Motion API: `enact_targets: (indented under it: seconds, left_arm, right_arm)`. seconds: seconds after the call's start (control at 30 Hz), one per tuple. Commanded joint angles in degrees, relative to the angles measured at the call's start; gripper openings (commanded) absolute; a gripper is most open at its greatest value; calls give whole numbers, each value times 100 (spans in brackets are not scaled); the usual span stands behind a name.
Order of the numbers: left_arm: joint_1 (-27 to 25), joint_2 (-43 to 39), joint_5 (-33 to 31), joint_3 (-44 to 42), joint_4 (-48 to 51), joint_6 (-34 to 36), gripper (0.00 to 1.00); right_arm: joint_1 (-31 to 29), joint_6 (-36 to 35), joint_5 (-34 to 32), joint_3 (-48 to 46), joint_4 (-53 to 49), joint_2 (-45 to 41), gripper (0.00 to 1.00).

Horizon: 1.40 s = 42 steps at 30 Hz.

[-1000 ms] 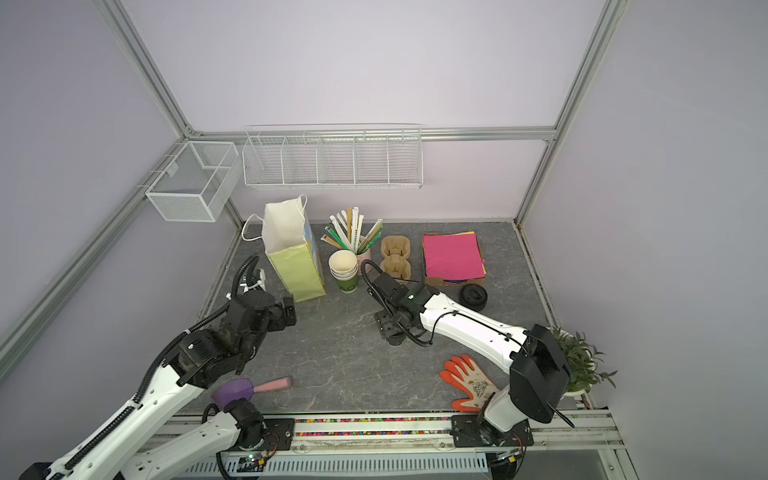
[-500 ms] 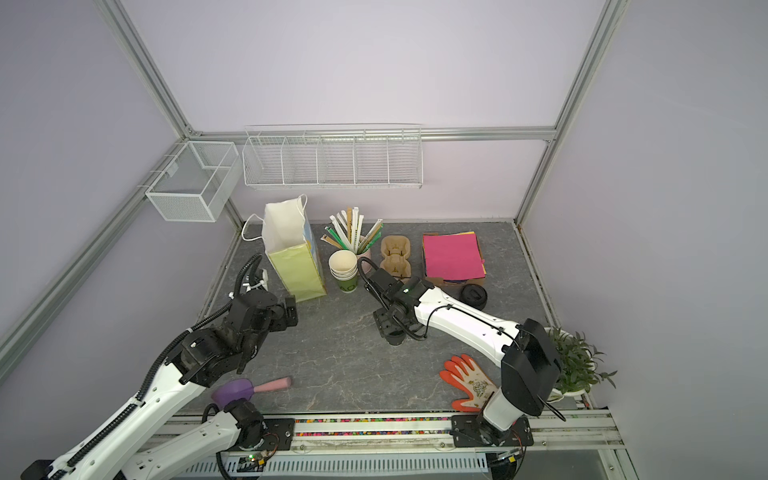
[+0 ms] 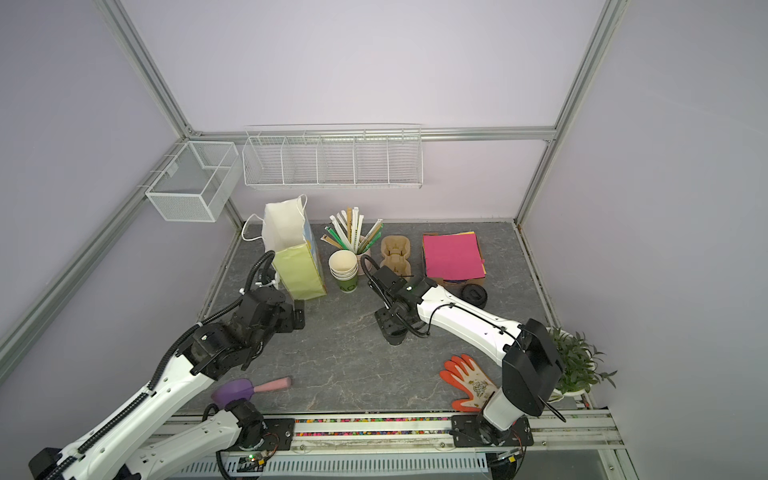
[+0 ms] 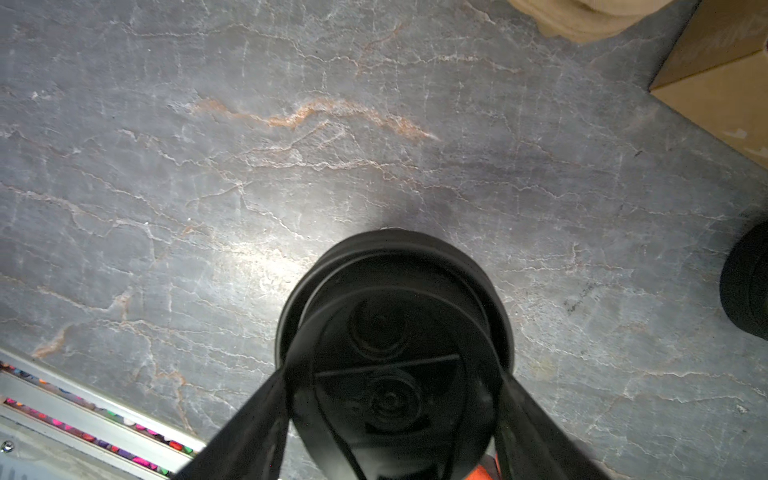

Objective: Pack the takeout coffee
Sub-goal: 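Reach the left gripper to the cup and grasp its black sleeve, then hold the cup with the left gripper while the right presses the lid down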

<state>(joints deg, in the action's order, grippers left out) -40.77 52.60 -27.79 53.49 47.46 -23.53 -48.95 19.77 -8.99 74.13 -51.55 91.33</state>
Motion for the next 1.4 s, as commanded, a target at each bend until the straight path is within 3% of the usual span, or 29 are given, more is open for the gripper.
enact_targets:
  seconds: [0.0, 0.2, 0.4, 0.63, 0.87, 1.37]
  left_arm:
    - [26, 344, 756, 481, 282, -112, 99]
    - [26, 728, 2435, 330, -641, -1181, 99]
    - [26, 1421, 3295, 39, -1737, -1982, 99]
    - [-58, 2264, 3479, 146, -2345, -2426, 100]
    - [-271, 3144, 3601, 548, -2292, -2529, 99]
    - [-519, 3765, 3636, 616, -2809, -2755, 96]
  right_arm:
    - [-36, -350, 654, -424, -747, 430, 72]
    - [-28, -568, 797, -311, -791, 526, 72]
    - [6, -702, 867, -311, -766, 515, 72]
    - [17, -775, 865, -320, -769, 489, 73]
    - [14, -771, 856, -347, -750, 474, 73]
    - [8, -762, 908, -521, -665, 320, 73]
